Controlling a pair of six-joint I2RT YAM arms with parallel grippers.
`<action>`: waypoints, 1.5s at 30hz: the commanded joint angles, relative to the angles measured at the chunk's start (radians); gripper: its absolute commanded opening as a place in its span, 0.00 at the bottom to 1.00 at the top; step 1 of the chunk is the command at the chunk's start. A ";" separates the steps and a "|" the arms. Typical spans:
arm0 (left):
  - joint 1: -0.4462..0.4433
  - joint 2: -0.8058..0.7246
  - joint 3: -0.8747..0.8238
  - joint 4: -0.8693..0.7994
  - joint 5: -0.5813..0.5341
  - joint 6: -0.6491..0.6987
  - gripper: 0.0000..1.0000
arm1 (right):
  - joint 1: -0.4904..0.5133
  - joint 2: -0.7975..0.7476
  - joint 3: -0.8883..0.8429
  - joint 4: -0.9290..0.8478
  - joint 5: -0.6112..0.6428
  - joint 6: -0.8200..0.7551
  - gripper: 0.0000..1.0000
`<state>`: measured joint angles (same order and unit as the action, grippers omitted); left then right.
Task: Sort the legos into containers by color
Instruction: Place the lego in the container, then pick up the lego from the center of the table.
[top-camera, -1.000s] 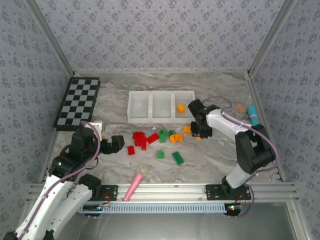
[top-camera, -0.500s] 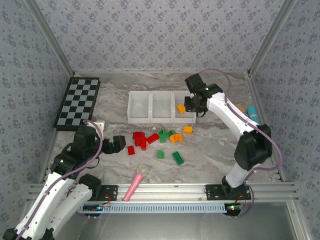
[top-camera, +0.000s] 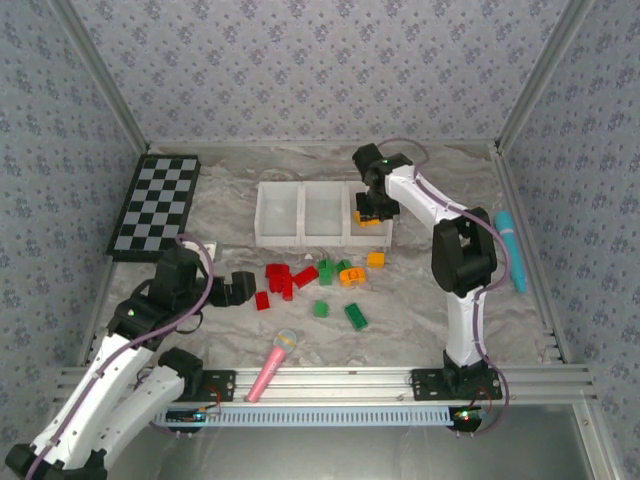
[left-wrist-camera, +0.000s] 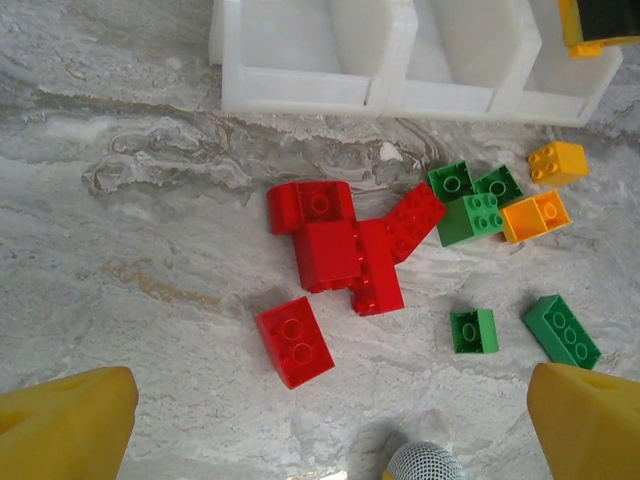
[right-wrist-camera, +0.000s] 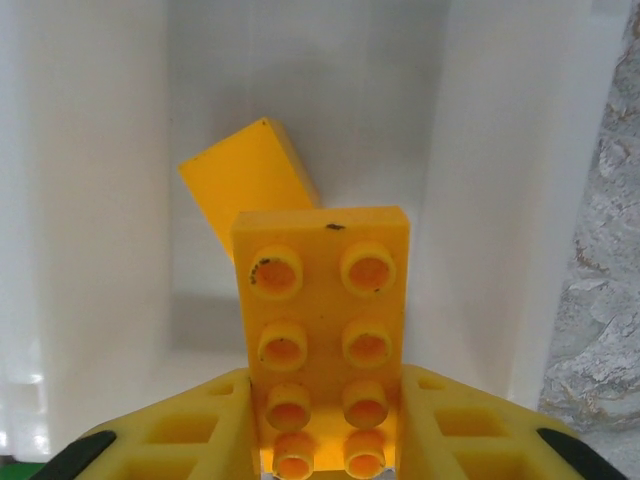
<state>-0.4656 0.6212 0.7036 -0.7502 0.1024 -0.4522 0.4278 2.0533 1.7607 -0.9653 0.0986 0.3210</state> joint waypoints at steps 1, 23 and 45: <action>-0.005 0.016 0.007 0.021 0.021 0.024 1.00 | -0.003 0.011 0.034 -0.045 0.024 0.001 0.40; -0.016 0.051 0.015 0.014 0.027 0.027 1.00 | 0.034 -0.330 -0.296 0.034 0.005 0.178 0.63; -0.018 0.051 0.017 0.006 0.019 0.021 1.00 | 0.063 -0.237 -0.496 0.221 -0.085 0.294 0.69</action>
<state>-0.4744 0.6762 0.7036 -0.7506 0.1162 -0.4450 0.4889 1.7844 1.2644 -0.7467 0.0174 0.5922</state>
